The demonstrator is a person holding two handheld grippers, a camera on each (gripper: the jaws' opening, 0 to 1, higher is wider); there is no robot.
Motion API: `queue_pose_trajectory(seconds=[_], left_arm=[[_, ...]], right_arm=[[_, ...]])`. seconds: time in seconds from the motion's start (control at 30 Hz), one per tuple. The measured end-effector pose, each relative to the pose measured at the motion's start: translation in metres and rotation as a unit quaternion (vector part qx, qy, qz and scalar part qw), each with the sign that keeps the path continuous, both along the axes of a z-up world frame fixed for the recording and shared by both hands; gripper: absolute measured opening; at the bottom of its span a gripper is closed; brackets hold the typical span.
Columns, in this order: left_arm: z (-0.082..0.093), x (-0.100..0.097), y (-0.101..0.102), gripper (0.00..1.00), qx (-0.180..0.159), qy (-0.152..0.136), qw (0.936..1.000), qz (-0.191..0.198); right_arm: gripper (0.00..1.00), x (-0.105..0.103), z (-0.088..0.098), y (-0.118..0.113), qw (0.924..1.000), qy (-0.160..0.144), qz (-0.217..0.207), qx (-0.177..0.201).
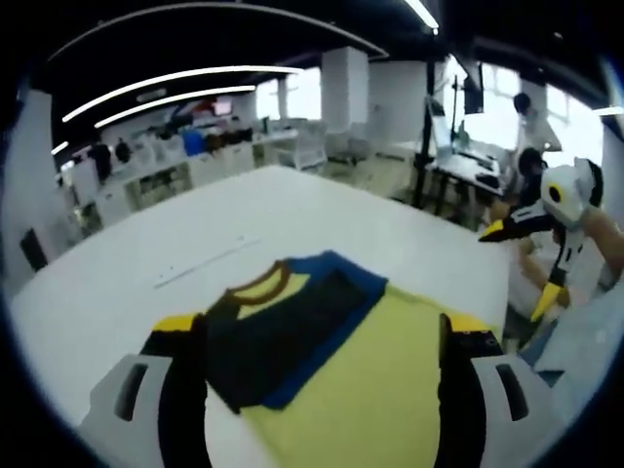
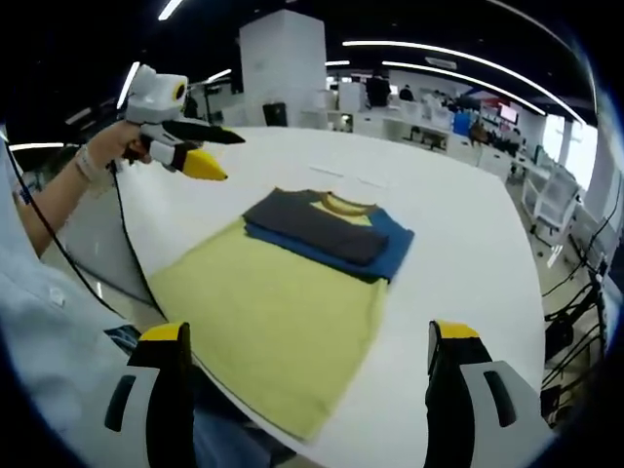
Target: Fold the garment on the visible template until the final outline fits inside the template.
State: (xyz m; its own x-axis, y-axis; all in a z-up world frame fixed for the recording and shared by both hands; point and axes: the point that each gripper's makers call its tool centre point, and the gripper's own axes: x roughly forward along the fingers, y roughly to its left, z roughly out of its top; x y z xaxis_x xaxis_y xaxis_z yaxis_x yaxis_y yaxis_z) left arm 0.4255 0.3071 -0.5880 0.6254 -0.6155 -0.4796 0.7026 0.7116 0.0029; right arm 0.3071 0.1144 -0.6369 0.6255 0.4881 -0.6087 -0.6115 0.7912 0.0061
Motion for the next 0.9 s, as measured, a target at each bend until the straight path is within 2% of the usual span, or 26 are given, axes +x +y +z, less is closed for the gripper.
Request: queue_pose_trajectory(seconds=[0.17,0.6,0.9], left_arm=[[0.000,-0.008,0.000,0.99,0.001,0.003,1.0000,-0.006],[0.005,-0.022,0.013,0.99,-0.005,0.008,0.9999,0.006],[-0.009,-0.027,0.023,0.99,0.002,0.024,0.9996,0.015]], right_arm=[[1.00,0.000,-0.001,0.000,1.0000,0.001,-0.001,0.000],[1.00,0.003,-0.002,-0.006,0.9999,0.002,-0.011,0.000],[1.00,0.003,-0.005,-0.007,0.9999,0.007,-0.012,-0.001]])
